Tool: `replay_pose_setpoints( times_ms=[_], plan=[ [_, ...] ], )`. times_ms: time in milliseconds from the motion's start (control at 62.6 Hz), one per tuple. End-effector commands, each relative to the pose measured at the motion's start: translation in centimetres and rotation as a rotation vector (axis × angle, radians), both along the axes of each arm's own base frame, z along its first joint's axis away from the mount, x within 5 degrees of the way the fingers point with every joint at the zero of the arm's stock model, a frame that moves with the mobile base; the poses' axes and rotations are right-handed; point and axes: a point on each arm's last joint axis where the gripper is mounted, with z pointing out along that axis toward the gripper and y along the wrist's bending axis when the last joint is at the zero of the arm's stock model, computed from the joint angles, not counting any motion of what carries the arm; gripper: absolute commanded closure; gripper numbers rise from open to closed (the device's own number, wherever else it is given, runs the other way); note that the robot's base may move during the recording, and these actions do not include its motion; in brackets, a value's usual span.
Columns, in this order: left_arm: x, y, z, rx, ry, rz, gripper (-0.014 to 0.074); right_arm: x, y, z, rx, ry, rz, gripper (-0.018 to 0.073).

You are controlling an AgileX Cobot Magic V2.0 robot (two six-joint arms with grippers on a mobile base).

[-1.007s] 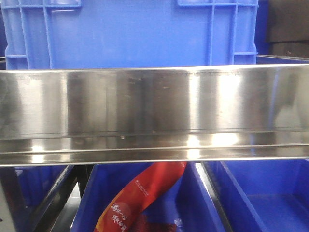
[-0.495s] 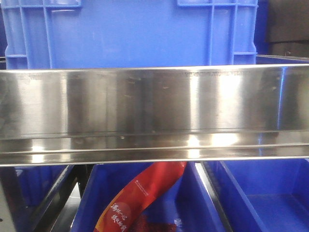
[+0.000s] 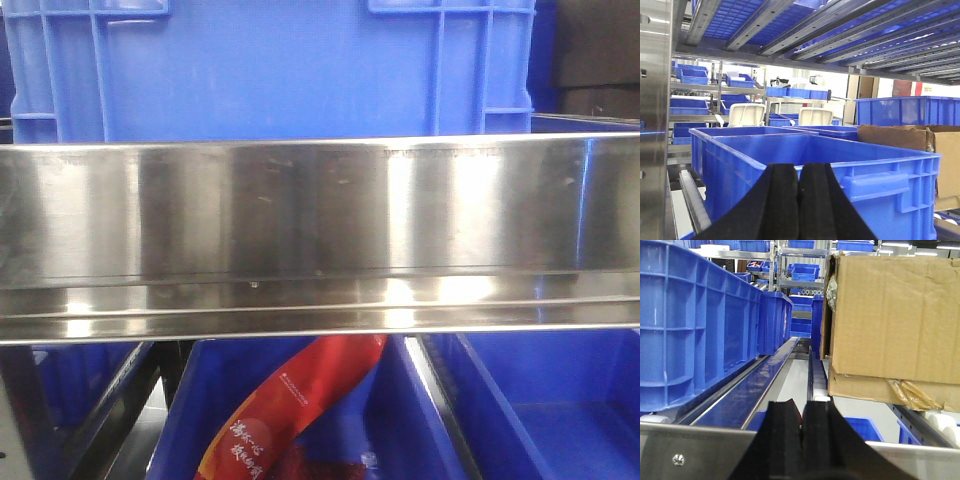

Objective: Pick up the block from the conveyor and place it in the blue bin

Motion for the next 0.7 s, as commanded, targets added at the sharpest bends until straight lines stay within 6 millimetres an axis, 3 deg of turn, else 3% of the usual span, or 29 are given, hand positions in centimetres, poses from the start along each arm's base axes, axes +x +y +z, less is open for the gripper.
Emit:
replay_pose_setpoints(
  times_ms=[0, 384, 495, 575, 687],
  plan=[
    [-0.1, 0.1, 0.1, -0.012, -0.012, 0.008, 0.0708, 0.0, 0.0, 0.2, -0.003, -0.029, -0.006, 0.0721],
    [0.2, 0.0, -0.6, 0.002, 0.003, 0.01, 0.0708, 0.0, 0.0, 0.2, -0.003, -0.029, -0.006, 0.0721],
    [0.6, 0.1, -2.0, 0.116, -0.05, 0.078, 0.0708, 0.0, 0.0, 0.2, -0.003, -0.029, -0.006, 0.0721],
    [0.7, 0.4, -3.3, 0.06, -0.026, 0.115, 0.0708, 0.0, 0.0, 0.2, -0.003, -0.029, -0.006, 0.0721],
    [0.8, 0.9, -5.8, 0.125, 0.015, 0.216, 0.0708, 0.0, 0.0, 0.2, -0.003, -0.029, -0.006, 0.0721]
  ],
)
